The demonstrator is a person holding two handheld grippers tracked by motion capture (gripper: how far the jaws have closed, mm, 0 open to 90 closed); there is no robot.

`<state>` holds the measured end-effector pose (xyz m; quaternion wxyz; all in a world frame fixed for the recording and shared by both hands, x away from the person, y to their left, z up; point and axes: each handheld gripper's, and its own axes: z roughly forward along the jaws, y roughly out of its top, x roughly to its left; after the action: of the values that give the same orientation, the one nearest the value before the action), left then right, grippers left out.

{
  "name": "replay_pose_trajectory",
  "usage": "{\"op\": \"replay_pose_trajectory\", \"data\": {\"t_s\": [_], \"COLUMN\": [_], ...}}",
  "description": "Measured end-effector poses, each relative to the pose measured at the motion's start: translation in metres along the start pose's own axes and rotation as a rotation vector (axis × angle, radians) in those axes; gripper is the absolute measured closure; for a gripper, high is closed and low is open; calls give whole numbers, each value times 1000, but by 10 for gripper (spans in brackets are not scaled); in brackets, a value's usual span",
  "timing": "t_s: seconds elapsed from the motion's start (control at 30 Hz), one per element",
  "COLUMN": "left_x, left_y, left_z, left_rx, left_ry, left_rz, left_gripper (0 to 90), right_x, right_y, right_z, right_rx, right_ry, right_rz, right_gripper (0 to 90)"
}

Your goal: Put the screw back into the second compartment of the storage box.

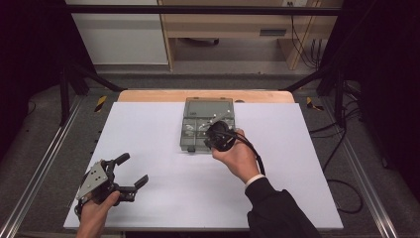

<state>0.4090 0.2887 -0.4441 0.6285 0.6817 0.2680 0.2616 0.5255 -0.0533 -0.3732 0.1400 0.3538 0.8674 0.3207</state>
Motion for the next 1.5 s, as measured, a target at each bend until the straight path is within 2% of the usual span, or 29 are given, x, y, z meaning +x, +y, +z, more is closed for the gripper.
{"op": "replay_pose_trajectory", "data": {"t_s": [0.33, 0.5, 0.8, 1.0, 1.23, 1.5], "left_x": [0, 0, 2, 1, 1, 1], "left_y": [0, 0, 0, 0, 1, 1], "left_z": [0, 0, -1, -1, -1, -1], "left_rx": [-5, -8, -11, -15, -17, -17], "left_ry": [2, 1, 11, 14, 9, 9], "left_rz": [-1, -3, -9, -12, -11, -12], "left_gripper": [9, 9, 9, 9, 9, 9], "right_x": [-12, -18, -25, -32, -36, -42], "right_y": [10, 15, 22, 26, 28, 27], "right_z": [5, 13, 32, 39, 52, 75], "right_rx": [-26, -37, -93, -131, -152, -156], "right_ry": [-44, -70, -121, -158, -179, -177], "right_rz": [23, 27, 51, 60, 80, 112], "right_gripper": [881, 881, 881, 881, 880, 880]}}
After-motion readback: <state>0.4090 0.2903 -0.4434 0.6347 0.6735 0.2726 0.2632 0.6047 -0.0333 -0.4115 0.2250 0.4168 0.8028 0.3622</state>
